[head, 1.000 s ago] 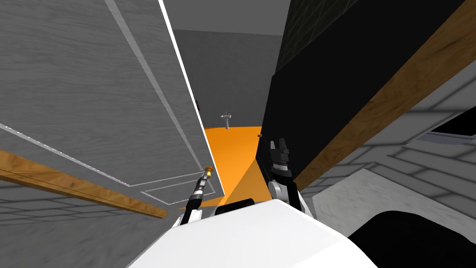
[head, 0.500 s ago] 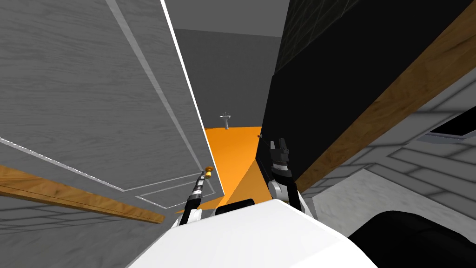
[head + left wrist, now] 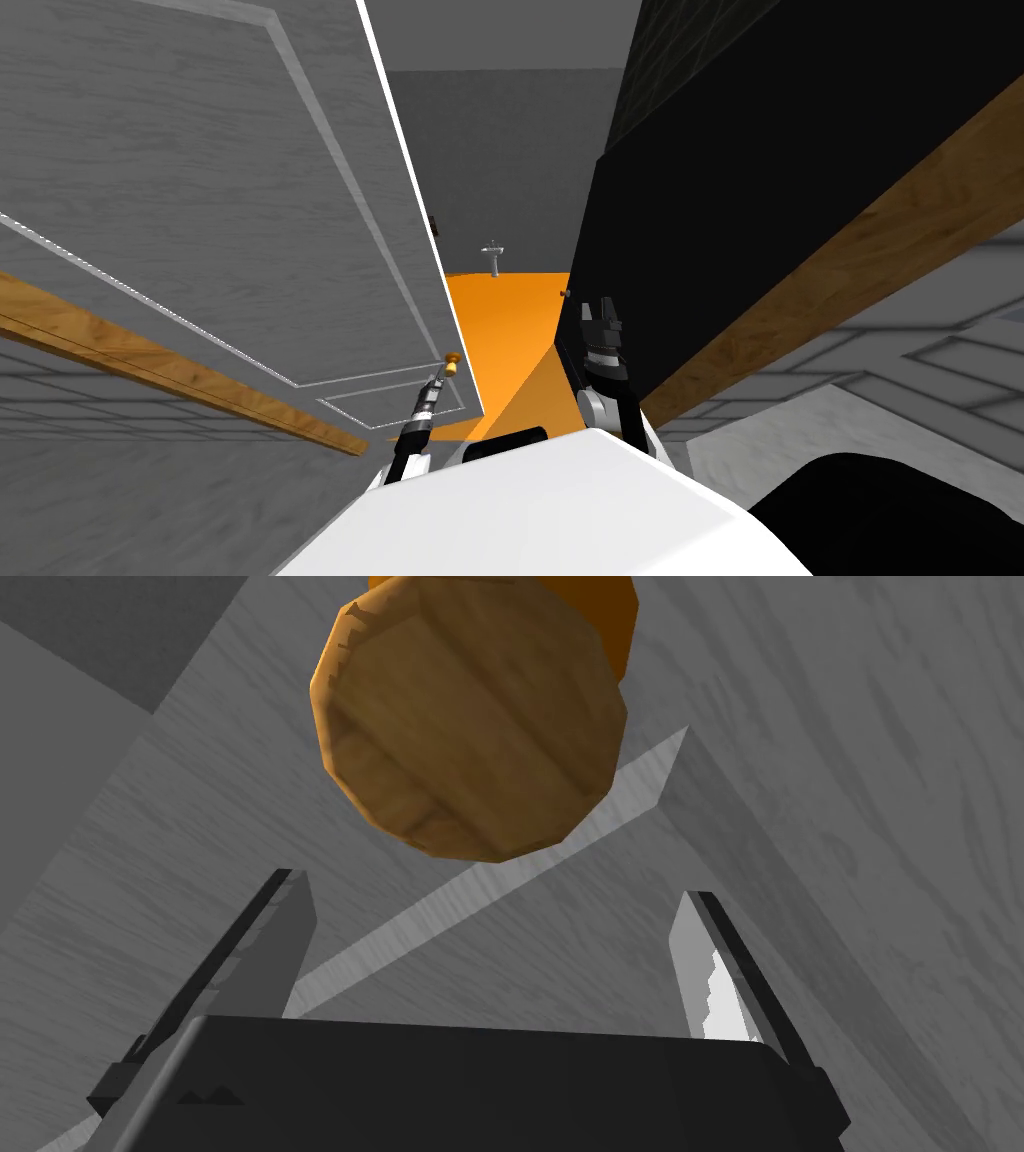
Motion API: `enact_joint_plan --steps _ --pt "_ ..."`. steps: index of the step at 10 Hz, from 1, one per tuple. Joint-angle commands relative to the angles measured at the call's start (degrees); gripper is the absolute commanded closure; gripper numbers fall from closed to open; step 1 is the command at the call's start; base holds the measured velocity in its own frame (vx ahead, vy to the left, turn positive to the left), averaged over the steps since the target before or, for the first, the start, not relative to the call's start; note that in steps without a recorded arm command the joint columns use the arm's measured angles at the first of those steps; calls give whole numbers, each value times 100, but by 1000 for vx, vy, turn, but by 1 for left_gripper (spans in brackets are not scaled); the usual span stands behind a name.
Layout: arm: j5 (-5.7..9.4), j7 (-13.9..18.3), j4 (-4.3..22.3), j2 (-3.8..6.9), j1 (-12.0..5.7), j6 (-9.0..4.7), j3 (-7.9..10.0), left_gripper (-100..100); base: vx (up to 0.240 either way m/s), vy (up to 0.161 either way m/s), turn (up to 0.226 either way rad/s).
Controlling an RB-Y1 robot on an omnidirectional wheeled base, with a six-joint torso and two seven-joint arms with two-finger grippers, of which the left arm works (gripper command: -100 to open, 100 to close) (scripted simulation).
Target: Push the door open
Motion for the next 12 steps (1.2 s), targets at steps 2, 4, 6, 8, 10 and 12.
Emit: enact_joint_plan --steps 2,4,6,8,10,12 --pt "-394 -394 -12 -14 30 -52 113 -100 -31 -47 117" --pt "-695 -625 -24 -24 57 -83 187 -100 -35 -53 142" --pt "-1007 -860 -35 -34 83 -114 263 -100 -24 -41 88" --pt "-1322 -1095 -45 -45 110 -145 338 -100 -22 -44 99" --pt "-1625 -1328 -54 -55 136 -174 413 -100 -28 -36 104" --pt "-1904 -1558 -62 -66 162 -202 487 -100 -27 -32 95"
